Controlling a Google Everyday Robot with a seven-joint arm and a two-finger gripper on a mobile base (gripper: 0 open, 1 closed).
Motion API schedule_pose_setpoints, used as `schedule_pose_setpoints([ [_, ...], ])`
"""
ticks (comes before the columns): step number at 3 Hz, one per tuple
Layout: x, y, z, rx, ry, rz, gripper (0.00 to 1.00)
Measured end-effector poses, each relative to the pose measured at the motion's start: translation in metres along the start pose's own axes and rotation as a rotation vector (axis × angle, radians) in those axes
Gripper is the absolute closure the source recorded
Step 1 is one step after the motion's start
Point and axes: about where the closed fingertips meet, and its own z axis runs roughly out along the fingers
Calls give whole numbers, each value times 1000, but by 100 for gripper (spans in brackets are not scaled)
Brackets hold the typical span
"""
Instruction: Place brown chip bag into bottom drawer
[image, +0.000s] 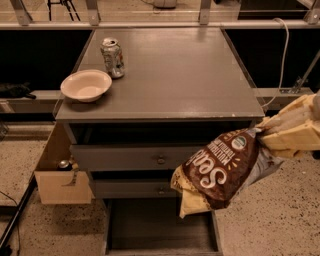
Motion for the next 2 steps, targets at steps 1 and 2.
schedule_pose_setpoints([
  [1, -1, -22, 46, -38, 1, 59, 100],
  [2, -18, -42, 106, -67, -101, 142, 100],
])
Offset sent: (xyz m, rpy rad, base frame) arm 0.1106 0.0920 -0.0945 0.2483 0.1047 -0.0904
